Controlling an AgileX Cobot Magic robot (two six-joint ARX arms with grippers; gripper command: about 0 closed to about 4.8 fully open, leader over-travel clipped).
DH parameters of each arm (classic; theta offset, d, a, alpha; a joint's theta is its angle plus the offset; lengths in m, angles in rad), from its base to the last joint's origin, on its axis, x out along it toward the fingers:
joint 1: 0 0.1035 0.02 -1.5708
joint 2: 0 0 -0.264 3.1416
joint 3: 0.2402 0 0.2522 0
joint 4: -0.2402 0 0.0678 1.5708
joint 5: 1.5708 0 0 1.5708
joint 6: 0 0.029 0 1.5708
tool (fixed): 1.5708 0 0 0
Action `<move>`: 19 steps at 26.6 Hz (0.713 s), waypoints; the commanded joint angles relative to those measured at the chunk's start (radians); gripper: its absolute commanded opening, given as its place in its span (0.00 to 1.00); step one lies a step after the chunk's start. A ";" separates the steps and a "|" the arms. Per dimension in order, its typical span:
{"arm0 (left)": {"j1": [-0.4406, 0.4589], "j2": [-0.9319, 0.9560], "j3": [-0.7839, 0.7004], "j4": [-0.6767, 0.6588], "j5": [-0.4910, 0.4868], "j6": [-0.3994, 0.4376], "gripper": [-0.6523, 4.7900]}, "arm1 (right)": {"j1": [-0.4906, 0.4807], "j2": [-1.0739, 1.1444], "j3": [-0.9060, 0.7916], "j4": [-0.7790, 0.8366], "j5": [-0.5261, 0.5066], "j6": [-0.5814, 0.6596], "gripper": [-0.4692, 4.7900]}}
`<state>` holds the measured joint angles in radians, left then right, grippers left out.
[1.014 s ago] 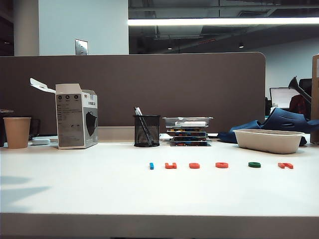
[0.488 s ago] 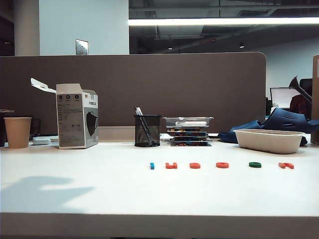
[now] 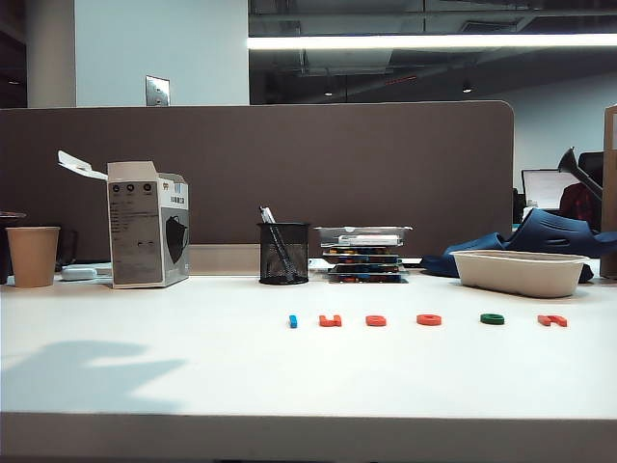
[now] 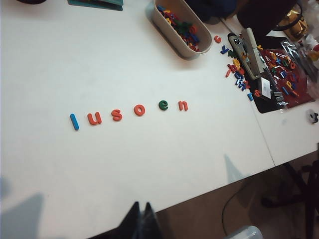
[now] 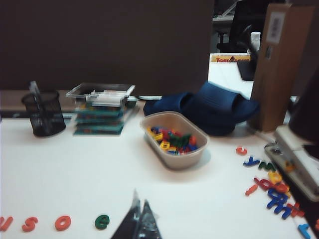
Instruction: Select the appropriate letters from the row of letter magnets placed on the table to arrange into the word "sun".
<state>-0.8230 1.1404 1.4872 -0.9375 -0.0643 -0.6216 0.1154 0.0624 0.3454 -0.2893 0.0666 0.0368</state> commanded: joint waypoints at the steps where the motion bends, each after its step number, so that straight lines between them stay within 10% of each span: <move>1: 0.001 -0.003 0.003 0.012 -0.003 0.004 0.11 | 0.002 0.104 0.132 -0.077 -0.042 -0.008 0.09; 17: 0.001 -0.003 0.003 0.013 -0.053 0.004 0.11 | 0.142 0.975 0.782 -0.242 -0.222 0.068 0.09; 19: 0.001 -0.003 0.003 0.012 -0.076 0.005 0.11 | 0.206 1.114 0.854 -0.276 -0.220 0.069 0.21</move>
<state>-0.8234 1.1408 1.4872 -0.9352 -0.1230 -0.6212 0.2943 1.1259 1.1683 -0.5510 -0.1539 0.1001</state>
